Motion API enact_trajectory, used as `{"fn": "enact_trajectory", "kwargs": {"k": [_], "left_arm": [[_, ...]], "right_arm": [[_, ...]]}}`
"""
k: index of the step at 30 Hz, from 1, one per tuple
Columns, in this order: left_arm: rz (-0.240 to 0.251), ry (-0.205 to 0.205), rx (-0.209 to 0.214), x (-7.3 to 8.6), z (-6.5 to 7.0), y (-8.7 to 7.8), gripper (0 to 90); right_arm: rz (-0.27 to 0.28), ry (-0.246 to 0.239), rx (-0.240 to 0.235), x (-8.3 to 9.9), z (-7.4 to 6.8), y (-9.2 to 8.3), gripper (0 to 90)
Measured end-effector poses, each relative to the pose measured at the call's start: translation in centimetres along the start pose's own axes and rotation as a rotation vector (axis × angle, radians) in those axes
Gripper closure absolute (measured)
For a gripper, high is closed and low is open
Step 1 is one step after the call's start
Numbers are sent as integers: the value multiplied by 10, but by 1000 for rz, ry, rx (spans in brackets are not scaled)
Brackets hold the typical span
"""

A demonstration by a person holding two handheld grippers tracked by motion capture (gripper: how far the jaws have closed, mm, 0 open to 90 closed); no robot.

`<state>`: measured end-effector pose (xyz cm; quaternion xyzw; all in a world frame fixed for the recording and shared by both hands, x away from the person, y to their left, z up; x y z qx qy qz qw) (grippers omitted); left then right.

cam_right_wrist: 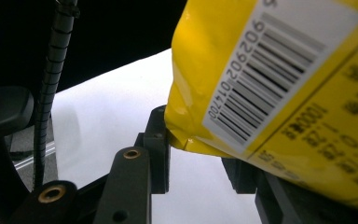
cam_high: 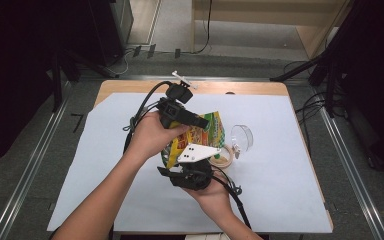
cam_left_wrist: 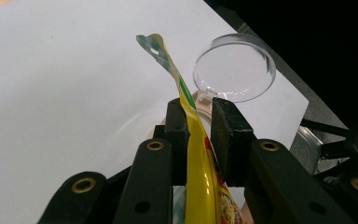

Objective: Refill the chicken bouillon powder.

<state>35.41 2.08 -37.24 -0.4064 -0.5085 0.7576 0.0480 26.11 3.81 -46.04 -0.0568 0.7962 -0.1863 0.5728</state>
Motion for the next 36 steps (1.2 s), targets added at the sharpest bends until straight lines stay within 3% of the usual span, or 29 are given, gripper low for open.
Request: {"fn": "enact_trajectory", "kwargs": {"k": [36], "left_arm": [[-5,-8,7,-3,-1,0,773]], "right_arm": [[8,10,-6,-3,-1,-2,668]]}}
Point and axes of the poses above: each handheld gripper's, and its own axes: y roughly forward along the jaws, x roughly out of its underside, z roughly to its right, the point moved 8 cm from there along y, roughly forward along the jaws, and after that the axes turned 14 degrees about -x, right-handed, at the moved point
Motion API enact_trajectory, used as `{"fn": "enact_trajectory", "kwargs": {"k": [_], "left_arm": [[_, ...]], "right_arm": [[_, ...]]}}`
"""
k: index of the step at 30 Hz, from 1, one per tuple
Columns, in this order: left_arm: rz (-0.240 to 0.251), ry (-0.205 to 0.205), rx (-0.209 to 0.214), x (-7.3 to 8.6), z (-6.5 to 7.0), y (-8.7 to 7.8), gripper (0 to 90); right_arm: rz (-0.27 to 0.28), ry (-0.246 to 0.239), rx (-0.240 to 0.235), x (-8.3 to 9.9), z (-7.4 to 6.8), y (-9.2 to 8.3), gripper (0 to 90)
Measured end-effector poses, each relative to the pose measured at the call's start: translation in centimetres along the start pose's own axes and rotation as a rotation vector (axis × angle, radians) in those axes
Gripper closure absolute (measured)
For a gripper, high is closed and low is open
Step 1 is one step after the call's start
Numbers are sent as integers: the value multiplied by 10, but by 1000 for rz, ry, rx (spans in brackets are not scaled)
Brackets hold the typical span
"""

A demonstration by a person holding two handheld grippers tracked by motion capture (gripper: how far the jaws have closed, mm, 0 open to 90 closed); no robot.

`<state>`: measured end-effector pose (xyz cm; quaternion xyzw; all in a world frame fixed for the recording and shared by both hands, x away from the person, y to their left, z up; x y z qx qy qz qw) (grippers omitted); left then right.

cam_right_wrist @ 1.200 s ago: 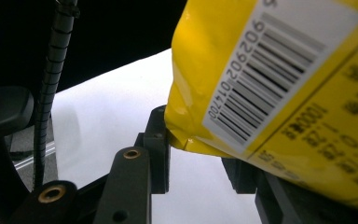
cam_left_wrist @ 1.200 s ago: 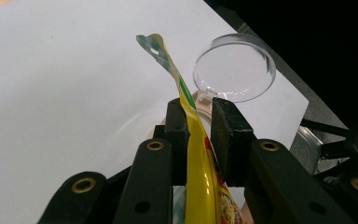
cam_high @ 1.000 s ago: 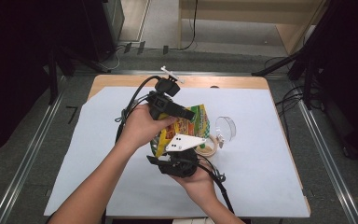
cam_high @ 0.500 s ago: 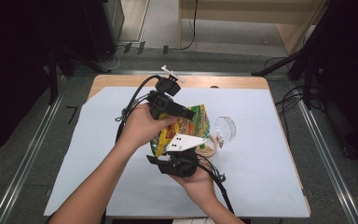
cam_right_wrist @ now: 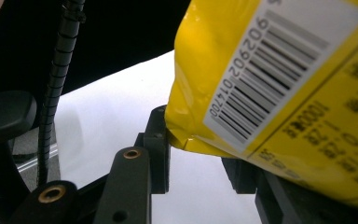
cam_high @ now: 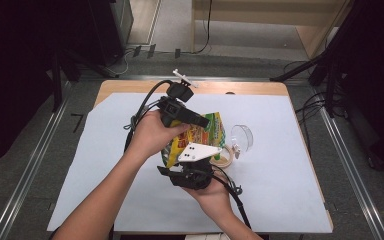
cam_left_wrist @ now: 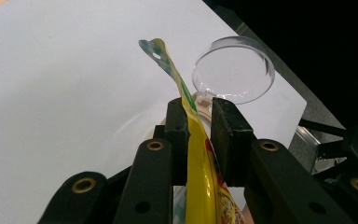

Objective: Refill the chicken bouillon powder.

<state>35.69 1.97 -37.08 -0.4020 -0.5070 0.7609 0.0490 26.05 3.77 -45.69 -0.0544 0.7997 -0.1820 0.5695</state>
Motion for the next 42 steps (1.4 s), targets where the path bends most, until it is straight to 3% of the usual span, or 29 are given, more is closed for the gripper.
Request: {"fn": "enact_trajectory", "kwargs": {"k": [42], "left_arm": [[2,8,-2,1,1,1,772]], "right_arm": [[-6,-11,8,2,1,1,668]]}}
Point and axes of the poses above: each handheld gripper's, and its own axes: y roughly forward along the jaws, x roughly out of its underside, z roughly to its right, the point moved 8 cm from there along y, roughly forward along the jaws, and after that the axes turned 14 degrees about -x, right-handed, at the moved point
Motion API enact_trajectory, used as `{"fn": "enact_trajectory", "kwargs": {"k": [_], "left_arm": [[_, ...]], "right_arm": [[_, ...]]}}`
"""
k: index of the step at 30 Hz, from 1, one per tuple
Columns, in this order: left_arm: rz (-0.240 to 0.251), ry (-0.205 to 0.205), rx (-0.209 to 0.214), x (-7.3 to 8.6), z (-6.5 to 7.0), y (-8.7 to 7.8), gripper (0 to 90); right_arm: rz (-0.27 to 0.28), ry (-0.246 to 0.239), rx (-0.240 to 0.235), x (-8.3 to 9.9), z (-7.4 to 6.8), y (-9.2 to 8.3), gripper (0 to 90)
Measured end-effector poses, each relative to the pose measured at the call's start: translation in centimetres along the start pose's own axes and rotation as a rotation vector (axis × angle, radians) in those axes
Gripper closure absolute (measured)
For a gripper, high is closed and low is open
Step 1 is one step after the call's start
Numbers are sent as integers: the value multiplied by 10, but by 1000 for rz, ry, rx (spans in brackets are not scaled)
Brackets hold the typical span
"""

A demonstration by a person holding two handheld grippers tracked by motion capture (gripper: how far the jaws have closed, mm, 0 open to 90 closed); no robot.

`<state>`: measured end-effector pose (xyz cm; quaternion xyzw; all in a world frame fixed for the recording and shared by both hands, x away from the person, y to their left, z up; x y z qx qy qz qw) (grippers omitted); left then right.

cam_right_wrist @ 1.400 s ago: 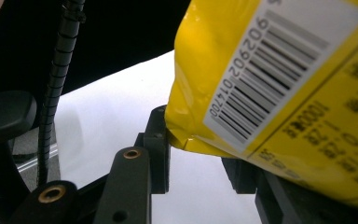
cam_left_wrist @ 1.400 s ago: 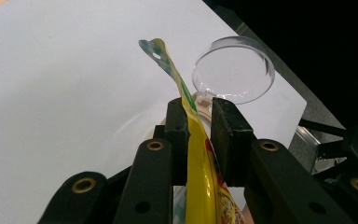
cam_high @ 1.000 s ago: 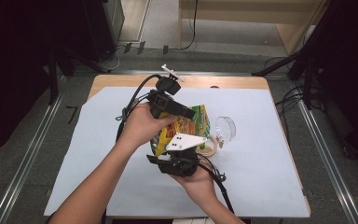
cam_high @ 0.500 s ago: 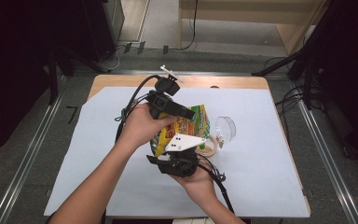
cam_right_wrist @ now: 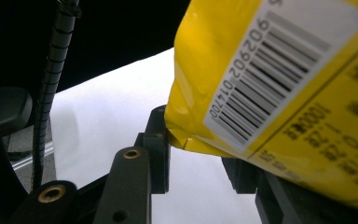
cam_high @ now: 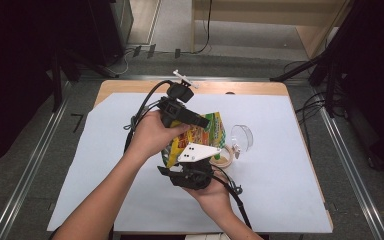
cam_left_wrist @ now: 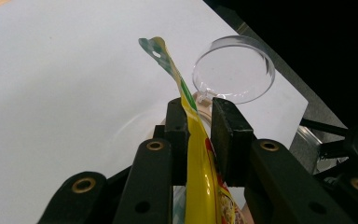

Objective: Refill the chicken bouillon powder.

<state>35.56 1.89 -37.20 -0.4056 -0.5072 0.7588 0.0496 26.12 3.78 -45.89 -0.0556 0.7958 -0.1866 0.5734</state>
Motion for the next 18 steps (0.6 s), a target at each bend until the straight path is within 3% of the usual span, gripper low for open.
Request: {"fn": "enact_trajectory", "kwargs": {"k": [18], "left_arm": [[2,-4,1,0,-1,-1,772]], "right_arm": [[-2,-2,1,0,0,0,667]]}}
Point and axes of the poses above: each handheld gripper's, and its own axes: y roughly forward along the jaws, x roughly out of its underside, z roughly to its right, the point moved 8 cm from there along y, roughly forward along the jaws, and after that the axes turned 14 degrees about -x, right-handed, at the moved point
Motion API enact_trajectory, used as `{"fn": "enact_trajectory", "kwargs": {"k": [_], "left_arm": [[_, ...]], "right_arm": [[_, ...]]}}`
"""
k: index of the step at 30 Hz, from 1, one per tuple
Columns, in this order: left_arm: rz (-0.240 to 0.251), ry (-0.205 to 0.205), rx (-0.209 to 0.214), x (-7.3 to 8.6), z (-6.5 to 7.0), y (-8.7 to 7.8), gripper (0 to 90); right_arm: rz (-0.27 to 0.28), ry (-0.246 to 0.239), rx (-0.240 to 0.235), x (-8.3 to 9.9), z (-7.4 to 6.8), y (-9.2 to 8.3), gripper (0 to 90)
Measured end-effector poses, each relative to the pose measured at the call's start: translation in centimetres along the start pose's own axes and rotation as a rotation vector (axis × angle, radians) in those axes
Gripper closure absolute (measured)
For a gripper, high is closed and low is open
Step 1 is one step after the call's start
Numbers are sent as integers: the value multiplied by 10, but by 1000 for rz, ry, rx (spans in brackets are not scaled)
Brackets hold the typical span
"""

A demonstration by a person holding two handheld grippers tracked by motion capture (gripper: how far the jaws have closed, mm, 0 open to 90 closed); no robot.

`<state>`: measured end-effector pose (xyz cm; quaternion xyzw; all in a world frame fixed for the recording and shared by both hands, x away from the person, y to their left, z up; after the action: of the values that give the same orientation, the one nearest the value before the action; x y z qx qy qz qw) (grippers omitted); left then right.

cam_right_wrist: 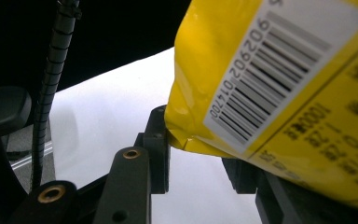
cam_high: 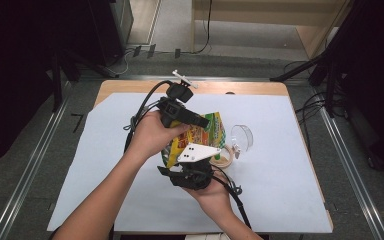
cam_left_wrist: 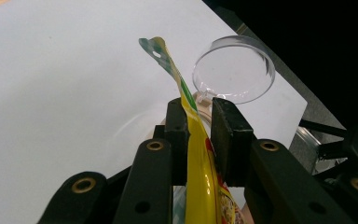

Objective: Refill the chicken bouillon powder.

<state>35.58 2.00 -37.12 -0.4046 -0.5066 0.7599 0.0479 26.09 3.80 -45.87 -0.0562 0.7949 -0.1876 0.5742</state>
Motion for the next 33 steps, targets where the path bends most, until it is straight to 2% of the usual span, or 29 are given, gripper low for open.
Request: {"fn": "enact_trajectory", "kwargs": {"k": [33], "left_arm": [[-7,-1,0,3,-1,2,772]], "right_arm": [[-9,2,1,3,0,1,663]]}}
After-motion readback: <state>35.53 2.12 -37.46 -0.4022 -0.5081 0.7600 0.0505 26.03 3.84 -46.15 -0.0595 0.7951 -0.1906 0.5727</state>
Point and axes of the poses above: each handheld gripper's, and its own axes: y roughly forward along the jaws, x roughly out of its underside, z roughly to its right, the point moved 8 cm from there along y, roughly forward along the jaws, and after that the axes turned 14 degrees about -x, right-handed, at the moved point
